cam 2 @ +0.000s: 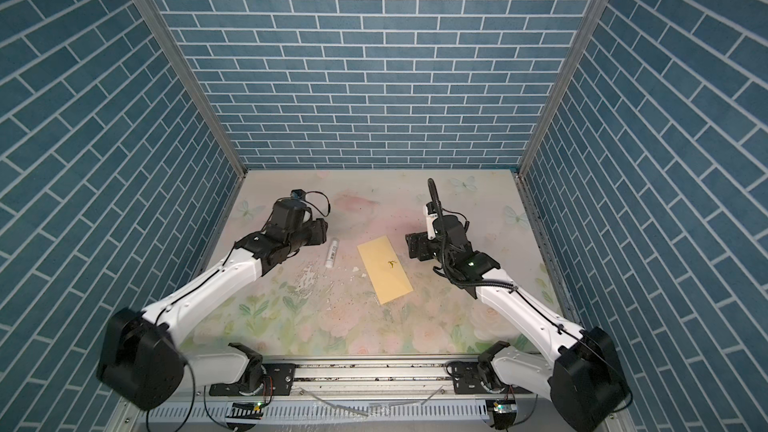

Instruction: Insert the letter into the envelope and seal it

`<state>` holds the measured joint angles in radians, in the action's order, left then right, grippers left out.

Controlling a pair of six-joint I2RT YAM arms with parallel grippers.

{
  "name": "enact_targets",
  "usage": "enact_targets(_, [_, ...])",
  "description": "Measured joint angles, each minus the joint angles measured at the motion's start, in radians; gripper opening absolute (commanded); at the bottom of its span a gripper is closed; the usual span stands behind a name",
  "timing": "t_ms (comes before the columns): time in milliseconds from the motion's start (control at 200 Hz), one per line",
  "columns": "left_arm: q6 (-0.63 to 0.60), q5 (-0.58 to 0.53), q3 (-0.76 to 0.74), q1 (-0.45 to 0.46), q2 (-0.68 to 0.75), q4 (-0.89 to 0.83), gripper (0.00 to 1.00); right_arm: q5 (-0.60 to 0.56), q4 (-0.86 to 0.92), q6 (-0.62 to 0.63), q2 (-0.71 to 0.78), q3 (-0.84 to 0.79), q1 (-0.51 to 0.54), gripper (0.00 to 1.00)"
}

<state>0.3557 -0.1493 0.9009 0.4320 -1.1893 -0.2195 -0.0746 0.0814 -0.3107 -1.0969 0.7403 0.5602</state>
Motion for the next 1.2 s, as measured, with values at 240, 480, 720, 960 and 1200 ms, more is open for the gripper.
enact_targets(240, [-0.198,-0.258,-0.285,-0.010,0.248,0.250,0.92,-0.167,-0.113,0.039,0.176,-0.196,-0.170,0.96])
enact_targets(480, [-0.354,-0.404,-0.508,-0.097,0.172,0.557,0.95,-0.320,-0.257,0.077,0.236,-0.392,-0.389,0.95])
enact_targets(720, [-0.406,-0.373,-0.577,-0.196,0.029,0.805,0.97,-0.343,-0.538,0.172,0.060,-0.479,-0.492,0.96])
enact_targets(960, [-0.417,-0.306,-0.614,-0.268,-0.039,0.978,0.97,-0.266,-0.763,0.255,-0.175,-0.479,-0.529,0.98])
enact_targets(1200, [-0.432,-0.229,-0.634,-0.291,-0.210,1.118,0.97,-0.136,-0.747,0.270,-0.231,-0.403,-0.584,0.98])
